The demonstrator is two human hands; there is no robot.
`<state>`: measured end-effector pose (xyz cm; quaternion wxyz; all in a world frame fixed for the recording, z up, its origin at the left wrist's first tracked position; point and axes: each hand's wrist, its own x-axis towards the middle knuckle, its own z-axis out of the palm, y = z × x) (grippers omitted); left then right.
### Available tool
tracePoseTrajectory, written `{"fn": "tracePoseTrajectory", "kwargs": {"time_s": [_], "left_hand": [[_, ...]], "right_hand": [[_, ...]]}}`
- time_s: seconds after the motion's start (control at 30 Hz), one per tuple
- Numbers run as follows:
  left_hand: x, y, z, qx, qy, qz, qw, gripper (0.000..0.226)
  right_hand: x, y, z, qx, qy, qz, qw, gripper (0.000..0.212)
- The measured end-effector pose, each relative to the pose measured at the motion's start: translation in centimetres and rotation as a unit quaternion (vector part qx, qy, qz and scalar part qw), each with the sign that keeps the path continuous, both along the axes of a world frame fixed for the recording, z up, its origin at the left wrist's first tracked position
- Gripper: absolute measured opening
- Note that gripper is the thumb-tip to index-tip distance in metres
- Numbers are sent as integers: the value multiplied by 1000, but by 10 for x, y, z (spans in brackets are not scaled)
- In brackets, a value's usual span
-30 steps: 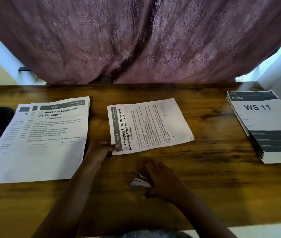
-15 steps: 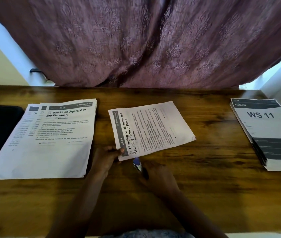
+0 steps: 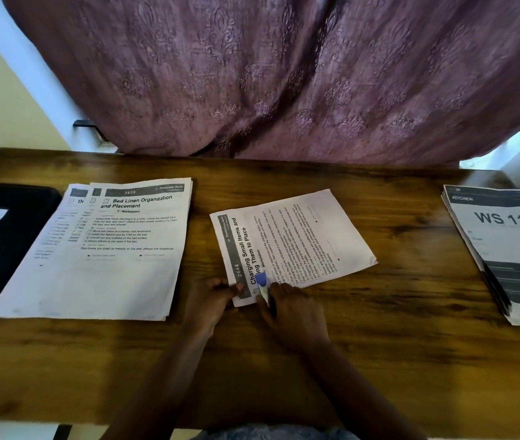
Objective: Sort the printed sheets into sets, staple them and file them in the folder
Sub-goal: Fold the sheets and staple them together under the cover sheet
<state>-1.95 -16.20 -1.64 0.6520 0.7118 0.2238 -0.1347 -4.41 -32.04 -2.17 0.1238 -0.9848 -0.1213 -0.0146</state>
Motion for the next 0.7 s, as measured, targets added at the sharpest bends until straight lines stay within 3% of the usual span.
{"fn": "tracePoseTrajectory", "kwargs": {"time_s": [0.17, 0.3, 0.4, 0.6, 0.7], "left_hand": [[2, 0, 1, -13, 15, -9, 1000, 14], [5, -2, 4, -36, 35, -4, 999, 19], [8, -3, 4, -29, 43, -7, 999, 26], [12, -1, 0, 25, 45, -29, 998, 7], [14, 0, -3, 37, 52, -35, 997, 9]], "right_hand": [[10, 7, 11, 87, -112, -87, 986, 37], [37, 25, 23, 150, -83, -83, 982, 66], [58, 33, 20, 107, 1, -65, 992, 85], [72, 34, -8, 36, 38, -40, 998, 87], [75, 36, -12, 20, 60, -39, 997, 93]]}}
